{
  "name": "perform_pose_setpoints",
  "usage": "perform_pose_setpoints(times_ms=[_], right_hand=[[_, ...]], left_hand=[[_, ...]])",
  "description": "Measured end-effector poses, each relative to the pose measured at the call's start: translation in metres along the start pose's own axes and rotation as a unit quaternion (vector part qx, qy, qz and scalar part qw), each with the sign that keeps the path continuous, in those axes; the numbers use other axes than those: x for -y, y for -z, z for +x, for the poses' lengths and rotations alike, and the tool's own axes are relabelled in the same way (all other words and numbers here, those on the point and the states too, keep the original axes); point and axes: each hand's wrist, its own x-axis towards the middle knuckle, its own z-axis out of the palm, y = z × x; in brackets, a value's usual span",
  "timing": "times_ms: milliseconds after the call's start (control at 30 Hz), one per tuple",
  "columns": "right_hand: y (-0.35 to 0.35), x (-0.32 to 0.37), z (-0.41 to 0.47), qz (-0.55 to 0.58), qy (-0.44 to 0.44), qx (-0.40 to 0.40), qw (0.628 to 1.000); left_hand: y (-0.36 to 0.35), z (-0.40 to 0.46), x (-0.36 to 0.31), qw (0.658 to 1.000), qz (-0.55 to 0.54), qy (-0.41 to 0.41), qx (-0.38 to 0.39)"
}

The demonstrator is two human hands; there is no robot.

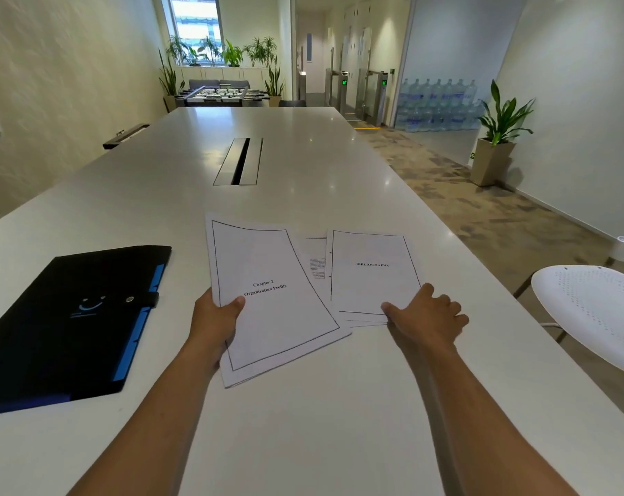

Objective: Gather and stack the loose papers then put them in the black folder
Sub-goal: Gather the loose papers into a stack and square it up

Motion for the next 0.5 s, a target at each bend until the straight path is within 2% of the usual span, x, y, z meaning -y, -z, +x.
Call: perform_pose_setpoints(times_ms=[300, 500], right_hand=[[0.004, 0.016, 0.011, -0.026, 0.035, 0.041, 0.998], [0.011, 0.021, 0.016, -0.007, 0.045, 0.063, 0.997]], left_hand=[[-0.001, 0.009, 0.004, 0.993, 0.118, -0.027, 0.010], [0.000, 0.011, 0.005, 0.988, 0.150, -0.034, 0.018]])
